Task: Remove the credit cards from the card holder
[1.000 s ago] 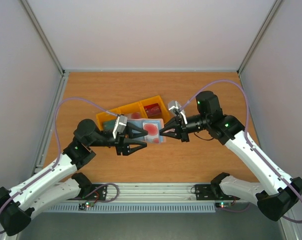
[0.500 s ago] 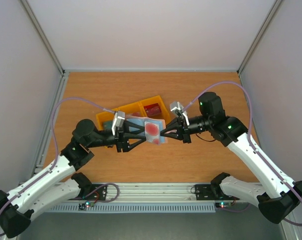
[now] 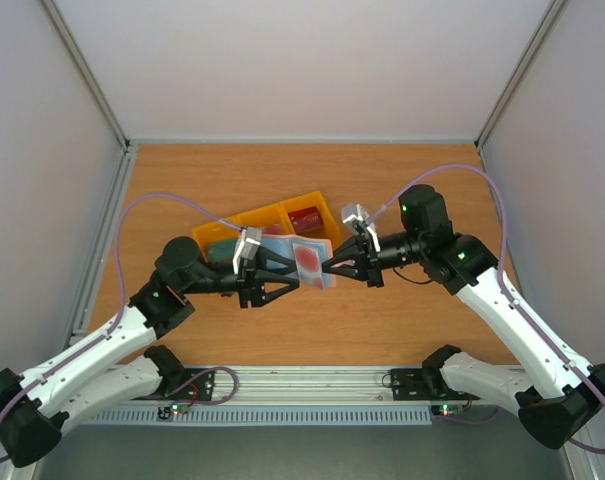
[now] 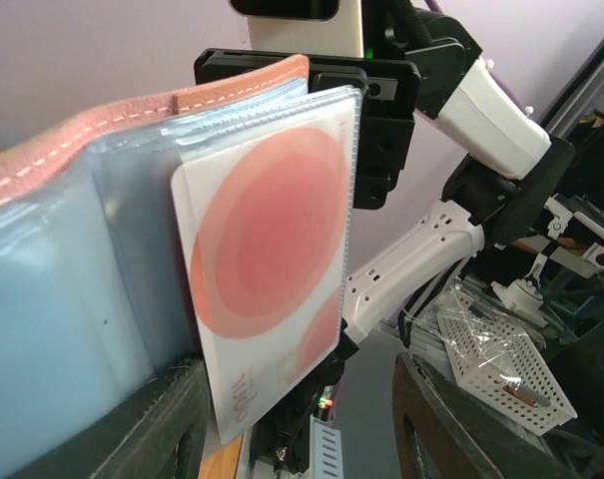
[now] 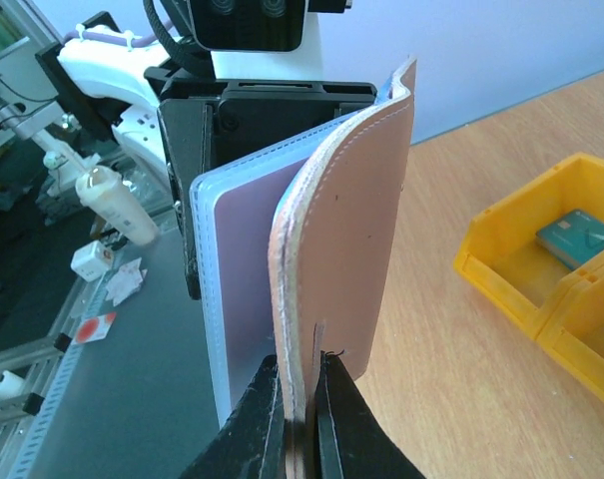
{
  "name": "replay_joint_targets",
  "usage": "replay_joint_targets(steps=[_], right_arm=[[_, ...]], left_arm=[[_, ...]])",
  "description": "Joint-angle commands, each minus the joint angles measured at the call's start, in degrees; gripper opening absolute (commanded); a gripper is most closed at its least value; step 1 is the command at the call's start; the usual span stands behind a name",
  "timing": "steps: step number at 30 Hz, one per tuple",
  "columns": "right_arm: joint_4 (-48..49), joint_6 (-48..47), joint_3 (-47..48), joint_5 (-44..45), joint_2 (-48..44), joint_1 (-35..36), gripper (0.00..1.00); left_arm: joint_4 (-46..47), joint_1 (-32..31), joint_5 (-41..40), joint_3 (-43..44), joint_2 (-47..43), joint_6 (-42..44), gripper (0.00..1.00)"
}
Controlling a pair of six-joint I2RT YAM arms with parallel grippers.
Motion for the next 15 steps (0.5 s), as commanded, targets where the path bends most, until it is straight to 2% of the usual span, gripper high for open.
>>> replay_joint_targets(steps=[1, 10, 15], right_arm=[[1.92, -0.55, -0.27, 0.32, -1.06, -0.11, 0.01], [2.06, -0.37, 0.39, 1.39, 0.35, -0.28, 0.01], [2.6, -0.03, 1.18, 1.88, 1.98, -0.24, 0.01]], left_arm=[[6.01, -0.42, 2.07, 1.08, -1.71, 1.57, 0.51], [8.14, 2.82, 1.31, 0.22, -2.84, -4.85, 0.54], [10.95, 2.38, 2.76, 1.07, -1.8, -4.5, 0.51]])
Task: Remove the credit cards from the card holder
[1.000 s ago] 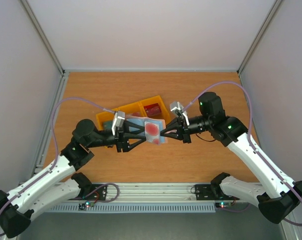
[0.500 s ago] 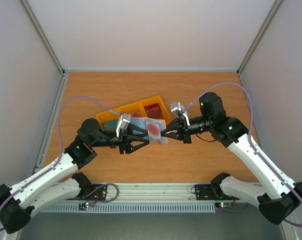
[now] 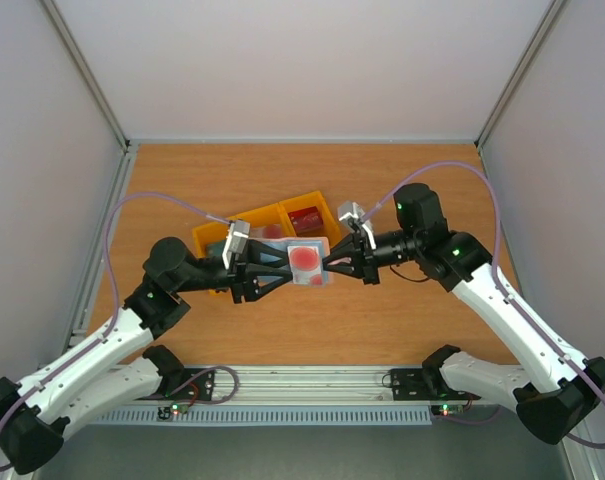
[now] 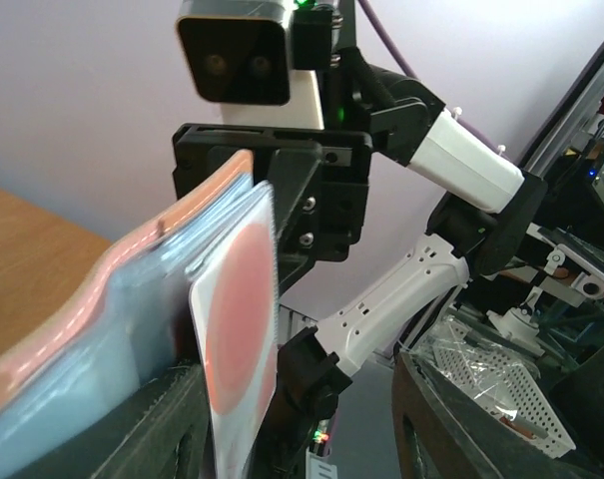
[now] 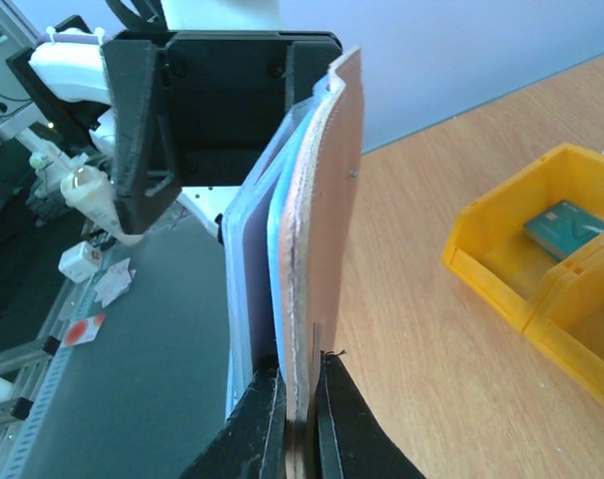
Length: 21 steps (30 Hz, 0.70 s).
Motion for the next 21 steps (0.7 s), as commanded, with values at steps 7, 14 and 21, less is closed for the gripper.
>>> replay_joint_targets(steps=[7, 14, 21], right_arm=[[4.12, 0.48, 1.18, 1.73, 1.63, -0.28, 0.01], [7.23, 3.19, 3.9, 0.61, 5.4, -0.3, 0.01], [6.87, 2.05, 2.1, -0.98, 3.08, -0.28, 0.01]], left_arm=[[7.16, -1.01, 2.56, 0.9, -0.54, -0.61, 0.46], [5.83, -0.99, 2.98, 0.58, -0.35, 2.28, 0.36], [2.15, -1.02, -0.73, -1.07, -0.6, 4.5, 0.01]])
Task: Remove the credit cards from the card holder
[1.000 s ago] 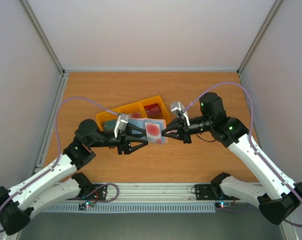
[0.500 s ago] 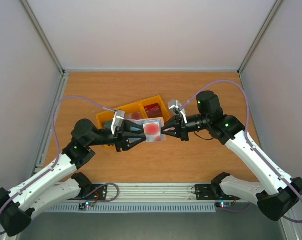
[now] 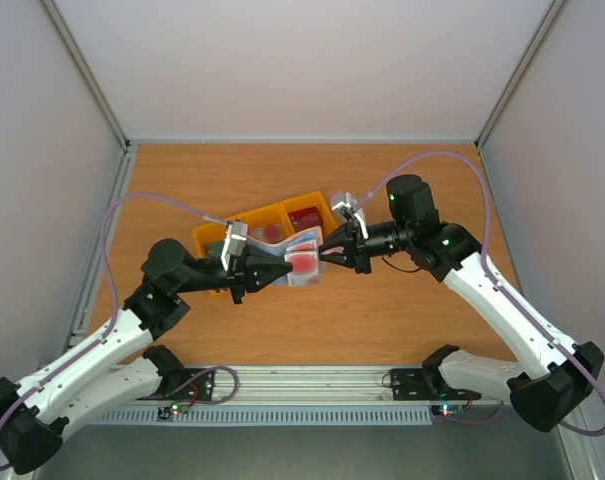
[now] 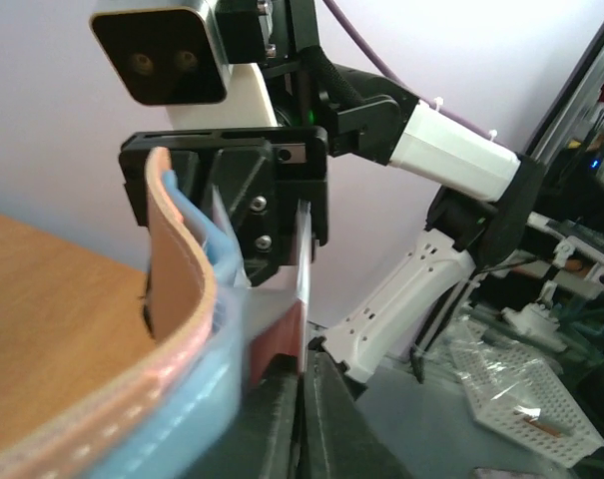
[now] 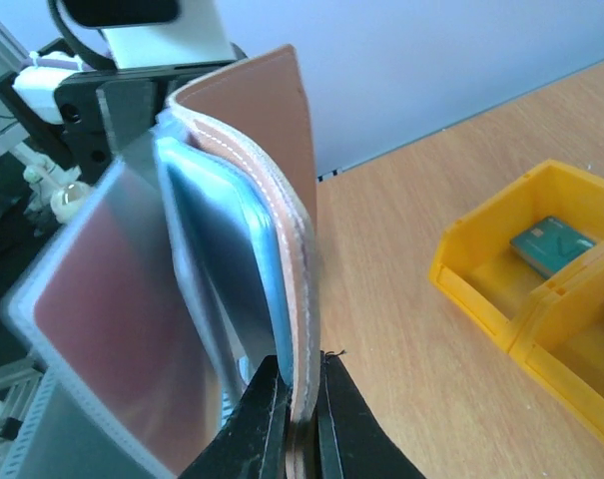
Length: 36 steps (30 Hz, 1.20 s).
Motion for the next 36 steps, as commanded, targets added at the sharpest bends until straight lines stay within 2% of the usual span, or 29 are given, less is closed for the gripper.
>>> replay_joint_targets(steps=[1, 11, 15, 19, 21, 24, 26, 28, 30, 33, 36], right_arm=[[1.79, -0.68, -0.04, -1.83, -2.54, -0.24, 0.01], [-2.7, -1.5, -2.09, -4.61, -7.19, -6.96, 0.01], [-2.88, 0.44, -2.57, -4.49, -6.82, -6.85, 0.01], [0.55, 3.23, -4.06, -1.8, -7.12, -4.12, 0.02], [3.04, 4.67, -5.48, -1.04, -7.55, -3.02, 0.08], [9.56, 8.87, -8.9, -1.98, -8.1, -2.15, 0.24], [18.93, 15.46, -13.1, -4.74, -7.73, -1.54, 0.38], [30.49, 24.33, -19.77, -5.69, -7.47, -0.88, 0.46], [36.47, 27.24, -24.93, -2.33, -7.99, 0.18, 0.48], [36.45, 27.24, -28.95, 5.87, -8.34, 2.26, 0.49], [38.55, 27.88, -31.28, 7.42, -7.95, 3.31, 0.48]], left_arm=[[-1.09, -0.35, -0.3, -1.07, -0.72, 2.79, 0.0], [-9.88, 5.28, -3.37, -1.39, -3.69, 4.34, 0.0], [-8.99, 5.77, -3.6, -2.26, -3.78, 4.34, 0.0], [-3.7, 5.75, -1.2, -3.62, -2.78, 1.71, 0.0], [-2.7, 5.69, -2.58, -3.69, -2.36, 0.77, 0.0], [-2.39, 5.69, -4.52, -4.35, -1.87, -0.02, 0.0], [-0.95, 5.69, -5.79, -5.8, -1.42, -2.6, 0.0], [0.59, 5.37, -6.61, -7.91, -0.8, -4.69, 0.0], [1.14, 4.61, -7.26, -9.79, -0.65, -4.27, 0.0], [2.96, 2.59, -6.58, -12.11, 0.6, -3.86, 0.0], [6.11, -0.34, -5.62, -14.22, 2.58, -2.69, 0.0]])
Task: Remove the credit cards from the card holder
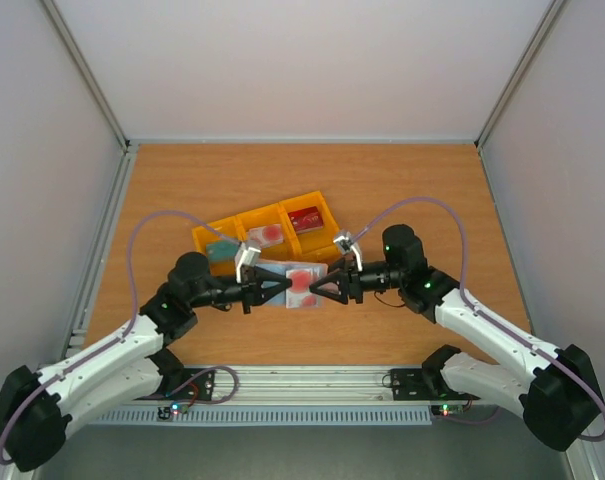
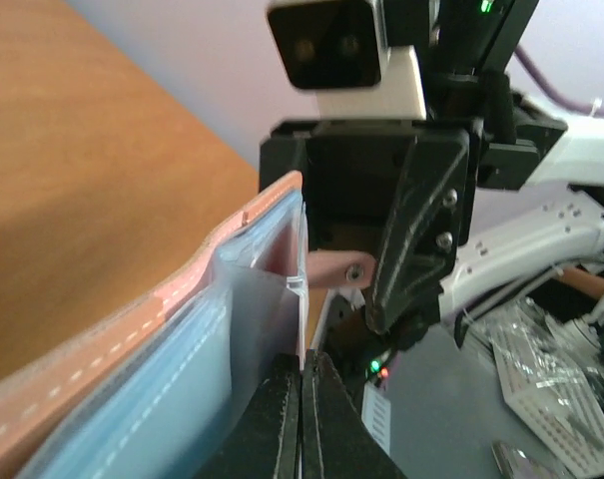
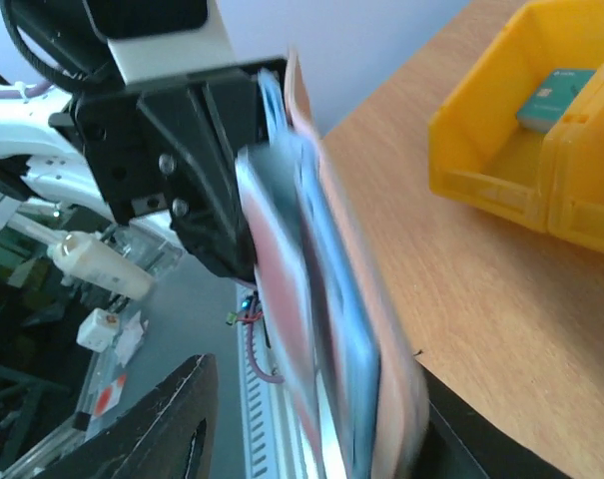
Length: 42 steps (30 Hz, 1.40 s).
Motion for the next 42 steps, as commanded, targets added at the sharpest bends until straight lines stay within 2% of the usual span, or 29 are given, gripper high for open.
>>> replay_joint_targets(steps=[1, 6, 9, 13, 18, 26, 30, 33, 36, 37, 42], right_arm=[[9.92, 4.74, -2.29, 4.89, -0.03, 1.63, 0.45], [15.25, 9.13, -8.21, 3.97, 0.52, 1.63, 0.12], [19.42, 11.39, -11.47, 1.31, 0.38, 1.66, 0.02], [18.62, 10.11, -14.0, -1.19, -0.9, 0.66, 0.01], [7.72, 2.34, -10.29, -2.39, -1.6, -0.05, 0.01], [-2.21, -4.31, -5.11, -3.69, -1.63, -0.32, 0.05], [-2.18, -4.25, -4.96, -4.56, -0.81, -0.4, 0.07], [-1.75, -4.0, -5.03, -5.09, -0.32, -0.36, 0.03], [-1.69, -4.17, -5.18, -5.08, -0.92, -0.42, 0.01], [-1.4, -4.09, -5.08, -5.36, -0.88, -0.42, 0.01], [0.89, -2.99, -4.25, -7.45, 1.15, -0.38, 0.01]], left_arm=[[9.95, -3.55, 0.16, -2.75, 2.29, 1.2, 0.0], [11.66, -4.68, -1.06, -5.01, 5.24, 0.7, 0.0], [12.64, -4.66, -0.14, -5.42, 7.08, -0.75, 0.0], [13.23, -4.48, 4.02, -5.87, 7.82, -0.27, 0.0], [13.07, -2.63, 7.33, -6.23, 7.38, 2.49, 0.0], [12.91, -1.69, 8.75, -6.74, 7.24, 4.06, 0.0], [14.02, -1.59, 8.3, -7.2, 7.33, 4.18, 0.0], [14.12, -1.6, 8.03, -7.36, 7.33, 3.46, 0.01], [12.96, -1.36, 8.89, -7.19, 7.16, 3.19, 0.2], [13.05, -1.25, 9.19, -7.18, 7.23, 3.27, 0.22], [13.87, -1.12, 9.99, -7.18, 7.79, 3.62, 0.17]])
